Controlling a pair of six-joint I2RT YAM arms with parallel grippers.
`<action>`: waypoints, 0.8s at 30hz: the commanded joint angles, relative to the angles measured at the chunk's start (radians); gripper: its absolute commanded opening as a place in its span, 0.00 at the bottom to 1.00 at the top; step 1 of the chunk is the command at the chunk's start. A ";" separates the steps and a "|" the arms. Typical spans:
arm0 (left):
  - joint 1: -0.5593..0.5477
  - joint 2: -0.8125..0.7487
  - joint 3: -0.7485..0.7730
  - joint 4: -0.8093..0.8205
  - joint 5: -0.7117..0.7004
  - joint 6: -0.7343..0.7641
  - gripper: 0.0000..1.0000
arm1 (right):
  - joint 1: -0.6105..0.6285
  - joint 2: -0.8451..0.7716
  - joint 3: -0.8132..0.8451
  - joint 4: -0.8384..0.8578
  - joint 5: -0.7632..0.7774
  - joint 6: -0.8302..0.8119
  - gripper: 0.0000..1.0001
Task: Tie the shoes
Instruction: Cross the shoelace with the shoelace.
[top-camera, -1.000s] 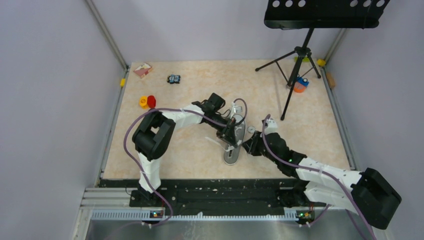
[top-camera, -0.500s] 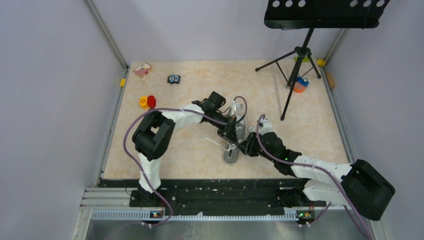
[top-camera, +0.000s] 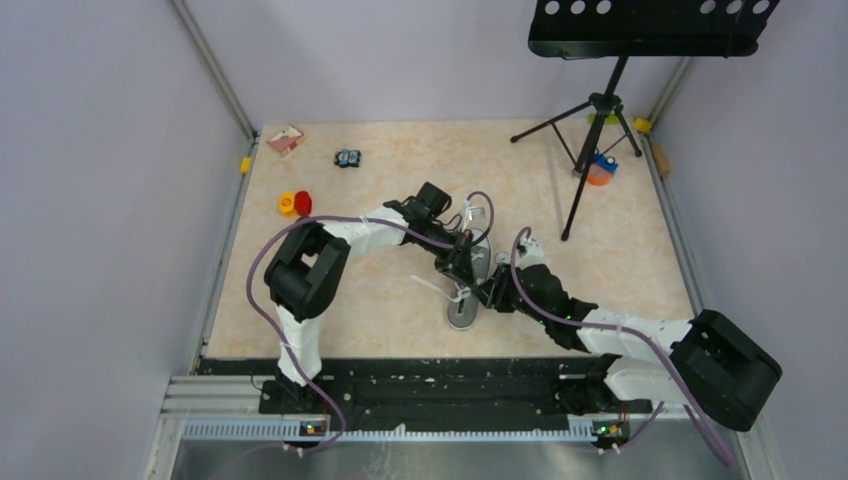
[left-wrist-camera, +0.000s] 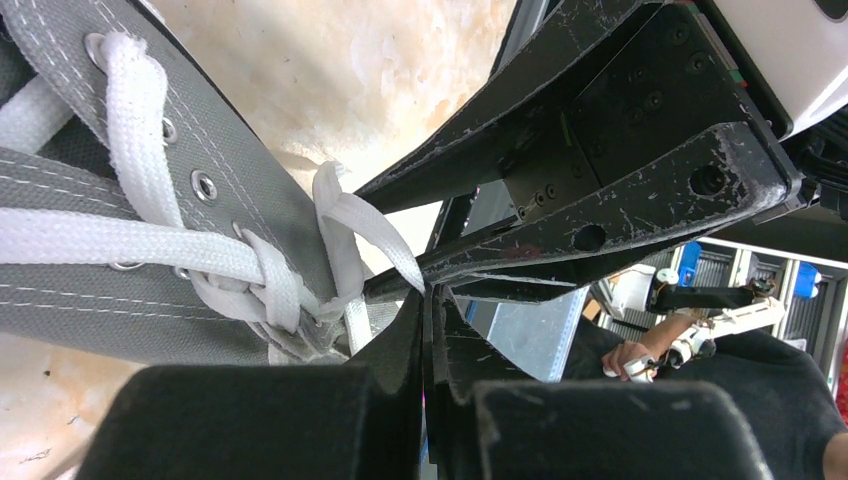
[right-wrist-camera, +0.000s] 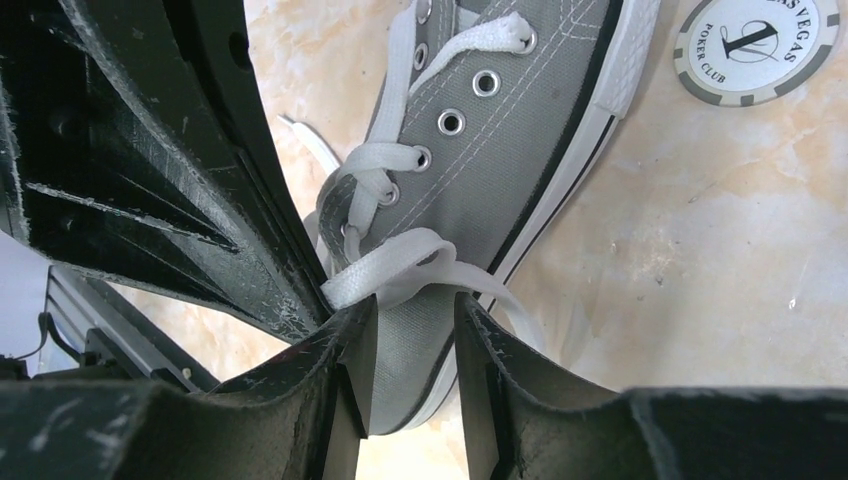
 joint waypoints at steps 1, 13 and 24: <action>-0.008 -0.043 0.032 0.028 0.013 0.003 0.00 | 0.004 0.007 0.012 0.111 -0.008 0.031 0.35; -0.009 -0.043 0.028 0.027 0.013 0.009 0.00 | 0.002 -0.014 -0.002 0.120 0.008 0.043 0.00; -0.003 -0.032 0.043 0.064 -0.021 -0.031 0.00 | 0.002 -0.138 -0.029 0.048 0.064 0.080 0.00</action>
